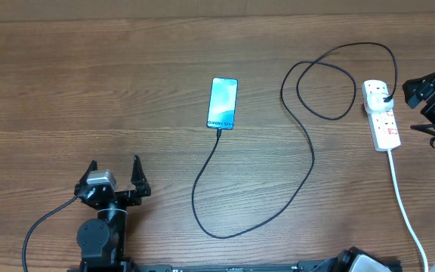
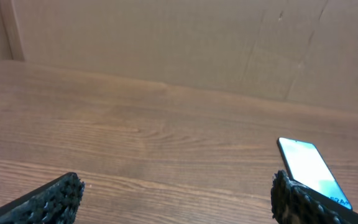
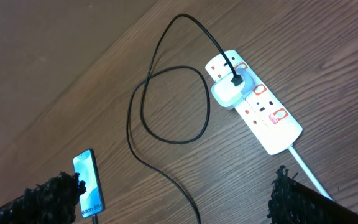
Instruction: Plug charger to phone and switch on socket
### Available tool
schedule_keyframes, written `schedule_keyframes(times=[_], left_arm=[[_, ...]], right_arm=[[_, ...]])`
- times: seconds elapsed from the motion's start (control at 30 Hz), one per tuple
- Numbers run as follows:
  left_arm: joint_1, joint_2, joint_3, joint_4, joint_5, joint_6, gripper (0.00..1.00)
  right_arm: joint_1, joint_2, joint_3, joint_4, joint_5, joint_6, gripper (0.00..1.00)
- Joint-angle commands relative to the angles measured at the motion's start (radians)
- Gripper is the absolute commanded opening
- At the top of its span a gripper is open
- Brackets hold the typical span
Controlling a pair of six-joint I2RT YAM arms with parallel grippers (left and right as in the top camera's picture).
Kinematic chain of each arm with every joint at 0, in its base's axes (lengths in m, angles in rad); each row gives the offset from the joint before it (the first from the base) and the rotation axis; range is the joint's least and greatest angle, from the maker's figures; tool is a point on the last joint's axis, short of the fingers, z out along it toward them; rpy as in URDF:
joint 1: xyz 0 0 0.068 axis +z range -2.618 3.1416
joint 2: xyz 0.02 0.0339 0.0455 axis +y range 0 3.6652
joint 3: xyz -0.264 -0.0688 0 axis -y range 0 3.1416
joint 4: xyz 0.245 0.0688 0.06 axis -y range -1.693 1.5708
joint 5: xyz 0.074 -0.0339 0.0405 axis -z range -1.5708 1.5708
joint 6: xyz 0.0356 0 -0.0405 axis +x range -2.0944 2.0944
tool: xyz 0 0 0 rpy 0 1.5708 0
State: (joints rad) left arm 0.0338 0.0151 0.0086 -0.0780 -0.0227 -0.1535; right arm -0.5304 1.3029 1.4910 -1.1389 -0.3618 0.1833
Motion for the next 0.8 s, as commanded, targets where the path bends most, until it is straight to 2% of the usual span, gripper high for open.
schedule_keyframes(times=[0.0, 0.43, 0.53, 0.63, 0.77], left_arm=[[0.007, -0.012, -0.004, 0.000, -0.016, 0.029, 1.00], [0.007, -0.011, -0.003, -0.004, 0.014, 0.176, 1.00], [0.007, -0.011, -0.003, -0.003, 0.014, 0.149, 1.00], [0.007, -0.012, -0.003, 0.000, 0.016, 0.036, 1.00], [0.007, -0.012, -0.003, 0.000, 0.016, 0.024, 1.00]], right_arm=[[-0.004, 0.003, 0.003, 0.003, 0.003, -0.001, 1.00], [-0.004, 0.003, 0.002, 0.003, 0.003, 0.000, 1.00], [-0.004, 0.003, 0.003, 0.003, 0.003, -0.001, 1.00], [-0.004, 0.003, 0.002, 0.003, 0.003, 0.000, 1.00], [-0.004, 0.003, 0.002, 0.003, 0.003, -0.001, 1.00]])
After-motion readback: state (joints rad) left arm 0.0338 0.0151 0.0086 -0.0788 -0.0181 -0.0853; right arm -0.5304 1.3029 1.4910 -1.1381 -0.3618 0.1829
